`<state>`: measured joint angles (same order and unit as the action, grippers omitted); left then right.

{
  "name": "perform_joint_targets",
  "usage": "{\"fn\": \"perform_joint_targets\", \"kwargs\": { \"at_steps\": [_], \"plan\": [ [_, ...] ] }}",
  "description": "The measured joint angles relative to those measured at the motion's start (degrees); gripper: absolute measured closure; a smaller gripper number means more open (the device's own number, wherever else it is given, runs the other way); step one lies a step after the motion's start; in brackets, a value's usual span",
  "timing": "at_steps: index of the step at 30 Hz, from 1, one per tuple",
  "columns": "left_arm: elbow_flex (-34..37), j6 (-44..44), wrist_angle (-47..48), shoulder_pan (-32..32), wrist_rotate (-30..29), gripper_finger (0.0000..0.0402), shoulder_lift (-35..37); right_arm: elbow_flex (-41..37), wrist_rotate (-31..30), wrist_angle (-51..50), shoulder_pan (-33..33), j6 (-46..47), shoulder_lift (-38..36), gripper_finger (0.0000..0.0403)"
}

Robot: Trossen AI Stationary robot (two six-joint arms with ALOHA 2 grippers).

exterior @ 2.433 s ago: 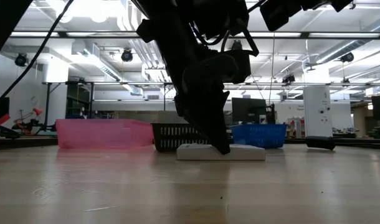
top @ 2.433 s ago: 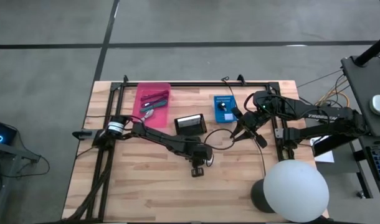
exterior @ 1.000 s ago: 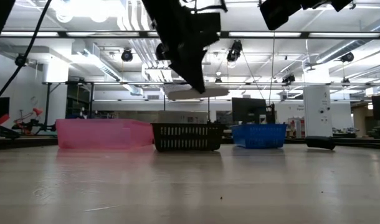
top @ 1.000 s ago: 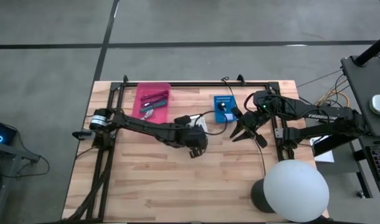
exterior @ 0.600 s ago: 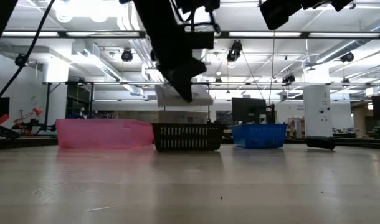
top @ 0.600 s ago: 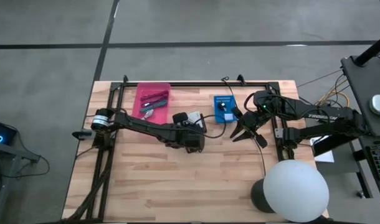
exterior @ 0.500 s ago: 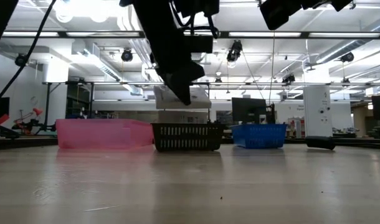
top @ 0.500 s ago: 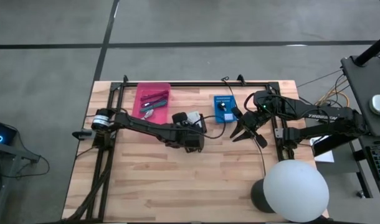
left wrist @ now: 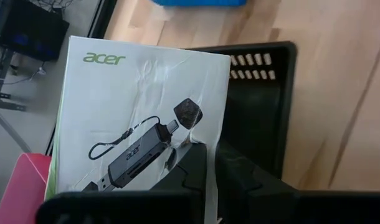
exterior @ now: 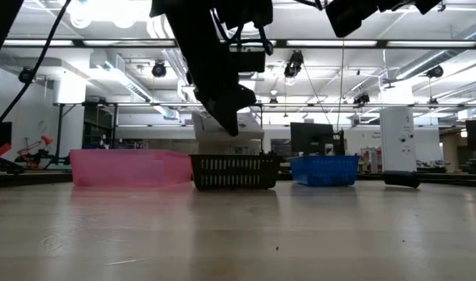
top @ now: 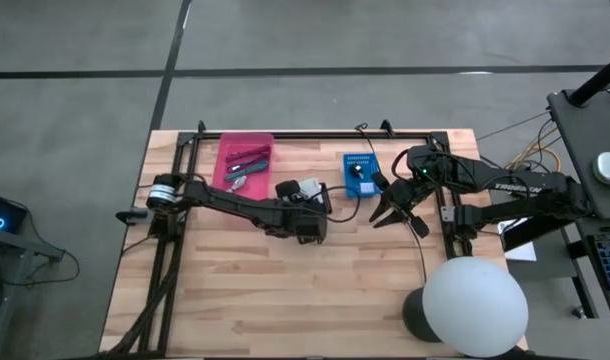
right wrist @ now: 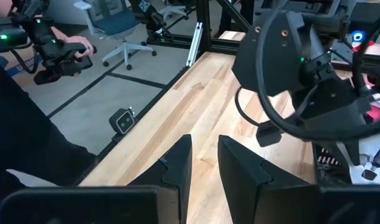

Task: Pick and place items into bin
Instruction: Put the white card reader box into the black bin

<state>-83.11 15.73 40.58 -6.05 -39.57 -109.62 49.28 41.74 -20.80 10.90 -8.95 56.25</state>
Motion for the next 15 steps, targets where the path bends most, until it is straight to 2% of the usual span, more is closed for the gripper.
{"fn": "perform_joint_targets", "kwargs": {
  "at_steps": [4,11,15],
  "plan": [
    [0.19,0.11,-0.34,0.95,0.18,0.0383,0.00,0.00,0.00,0.00,0.00,0.00,0.00,0.0335],
    [1.49,-0.05,-3.36,1.56,0.51,0.0328,0.01,0.00,0.00,0.00,0.00,1.31,0.02,0.0335],
    [2.34,-0.10,-3.73,1.56,2.70,0.0302,0.02,0.00,0.00,0.00,0.00,1.29,0.02,0.0335]
  ]
}}
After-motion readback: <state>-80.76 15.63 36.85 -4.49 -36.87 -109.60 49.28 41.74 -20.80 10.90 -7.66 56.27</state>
